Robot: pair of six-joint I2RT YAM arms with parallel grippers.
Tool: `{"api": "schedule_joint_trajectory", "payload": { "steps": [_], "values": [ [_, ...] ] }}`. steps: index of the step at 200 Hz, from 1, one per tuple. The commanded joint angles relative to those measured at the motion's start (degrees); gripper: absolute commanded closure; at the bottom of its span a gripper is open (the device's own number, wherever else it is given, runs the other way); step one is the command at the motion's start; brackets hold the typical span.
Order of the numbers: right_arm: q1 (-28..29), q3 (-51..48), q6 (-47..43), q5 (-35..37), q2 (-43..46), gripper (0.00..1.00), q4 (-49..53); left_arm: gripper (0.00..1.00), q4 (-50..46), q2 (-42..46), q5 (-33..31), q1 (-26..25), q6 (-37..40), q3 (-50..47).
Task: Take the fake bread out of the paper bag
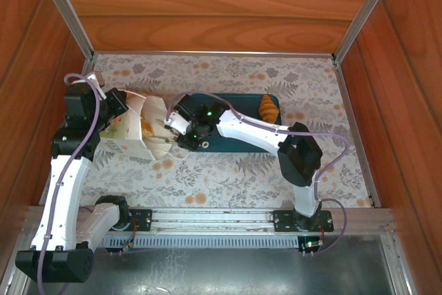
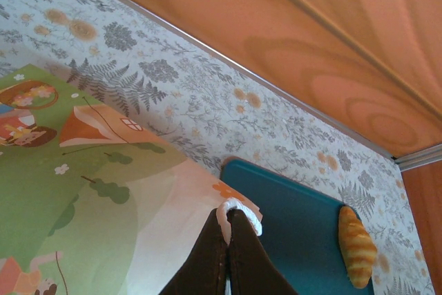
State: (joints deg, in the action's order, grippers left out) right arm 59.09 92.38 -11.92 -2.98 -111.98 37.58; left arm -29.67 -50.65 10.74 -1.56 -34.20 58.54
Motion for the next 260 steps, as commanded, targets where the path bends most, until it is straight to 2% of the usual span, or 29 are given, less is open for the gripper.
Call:
{"api": "schedule_joint_trajectory", "payload": {
  "steps": [1,53,104,162,207,260],
  "values": [
    [0.9,3.8,-1.8,1.1,-1.8,0.53,0.1,1.00,-0.7,-0.1,-0.6,0.3,1.3,1.8],
    [1.7,7.2,-1.2,-1.0,-6.8,0.51,1.4,1.00,-0.8,-1.2,0.2,0.3,2.1,2.0],
    [1.7,5.8,0.4,-0.4,-6.5,0.66,0.5,1.00,-1.3,-2.2,0.4,0.3,3.2,2.2],
    [1.7,1.3,4.4,2.9,-0.3,0.75,-2.7,1.00,-1.4,-2.9,0.7,0.3,3.7,2.3],
    [1.7,-2.3,7.6,3.1,2.4,0.71,1.7,1.00,-1.4,-3.2,0.8,0.3,3.7,2.0],
    [1.8,3.1,6.8,3.1,-1.5,0.64,7.8,1.00,-1.4,-3.9,2.0,0.2,3.4,3.2]
  ]
}}
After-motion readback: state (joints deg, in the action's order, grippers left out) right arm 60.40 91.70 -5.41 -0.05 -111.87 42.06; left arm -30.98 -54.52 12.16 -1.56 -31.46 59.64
